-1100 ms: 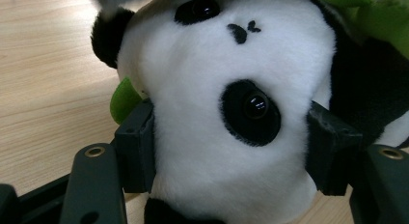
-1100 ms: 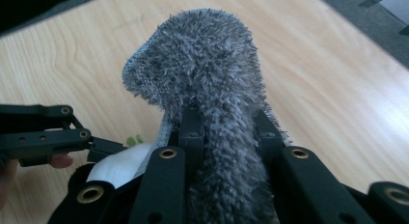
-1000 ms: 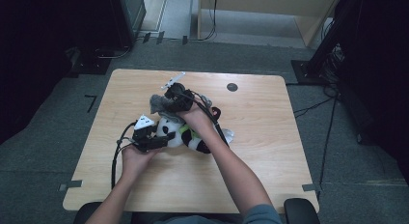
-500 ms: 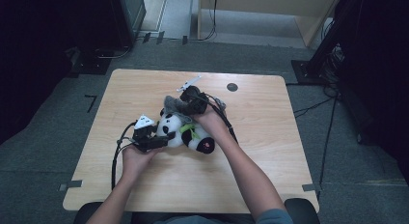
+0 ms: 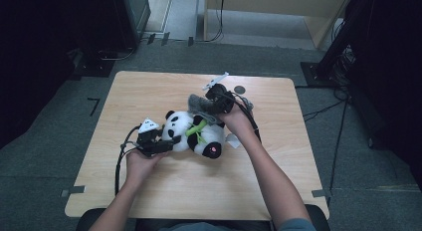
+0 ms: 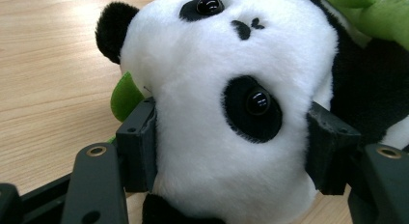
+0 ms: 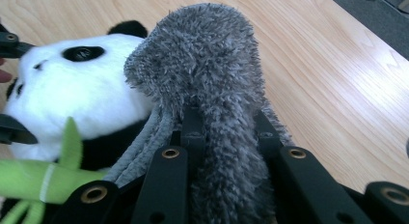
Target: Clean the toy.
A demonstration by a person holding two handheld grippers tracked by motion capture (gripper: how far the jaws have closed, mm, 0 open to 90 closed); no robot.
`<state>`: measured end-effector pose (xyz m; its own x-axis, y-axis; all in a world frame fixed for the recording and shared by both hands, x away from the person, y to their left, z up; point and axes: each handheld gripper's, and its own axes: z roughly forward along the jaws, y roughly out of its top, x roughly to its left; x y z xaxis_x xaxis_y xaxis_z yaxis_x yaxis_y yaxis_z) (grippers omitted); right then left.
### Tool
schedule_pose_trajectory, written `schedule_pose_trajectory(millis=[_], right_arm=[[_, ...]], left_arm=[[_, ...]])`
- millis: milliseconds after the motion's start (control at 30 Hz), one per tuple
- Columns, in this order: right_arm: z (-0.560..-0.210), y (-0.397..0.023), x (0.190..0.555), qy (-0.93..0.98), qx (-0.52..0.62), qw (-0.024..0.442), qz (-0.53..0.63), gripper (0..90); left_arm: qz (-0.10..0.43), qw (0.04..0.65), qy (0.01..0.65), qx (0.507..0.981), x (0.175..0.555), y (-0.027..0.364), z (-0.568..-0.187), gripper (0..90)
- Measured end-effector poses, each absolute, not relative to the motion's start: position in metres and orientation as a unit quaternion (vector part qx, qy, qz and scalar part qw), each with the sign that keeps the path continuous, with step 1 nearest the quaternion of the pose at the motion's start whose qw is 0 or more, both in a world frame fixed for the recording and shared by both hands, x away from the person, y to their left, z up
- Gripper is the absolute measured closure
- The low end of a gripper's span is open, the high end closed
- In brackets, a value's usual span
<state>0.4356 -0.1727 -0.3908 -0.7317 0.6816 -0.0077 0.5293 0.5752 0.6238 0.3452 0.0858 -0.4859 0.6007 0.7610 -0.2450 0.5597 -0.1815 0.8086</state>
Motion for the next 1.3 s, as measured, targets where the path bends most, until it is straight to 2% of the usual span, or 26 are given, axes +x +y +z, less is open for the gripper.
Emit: schedule_pose_trajectory(millis=[233, 367, 500, 833, 1300], right_arm=[[-0.385, -0.188, 0.437, 0.869, 0.351, 0.137, 0.321, 74.3], [-0.372, -0.196, 0.436, 0.855, 0.357, 0.157, 0.342, 74.2], [-0.362, -0.206, 0.431, 0.843, 0.367, 0.157, 0.361, 73.9], [-0.392, -0.207, 0.409, 0.852, 0.357, 0.137, 0.357, 73.2], [-0.396, -0.237, 0.381, 0.826, 0.364, 0.156, 0.402, 72.7]], left_arm=[[0.108, 0.469, 0.431, 0.763, 0.345, 0.086, -0.486, 32.5], [0.111, 0.471, 0.429, 0.762, 0.344, 0.086, -0.486, 32.0], [0.111, 0.469, 0.435, 0.761, 0.344, 0.085, -0.485, 31.9], [0.106, 0.462, 0.443, 0.761, 0.345, 0.084, -0.483, 32.8], [0.102, 0.464, 0.441, 0.761, 0.345, 0.084, -0.484, 31.7]])
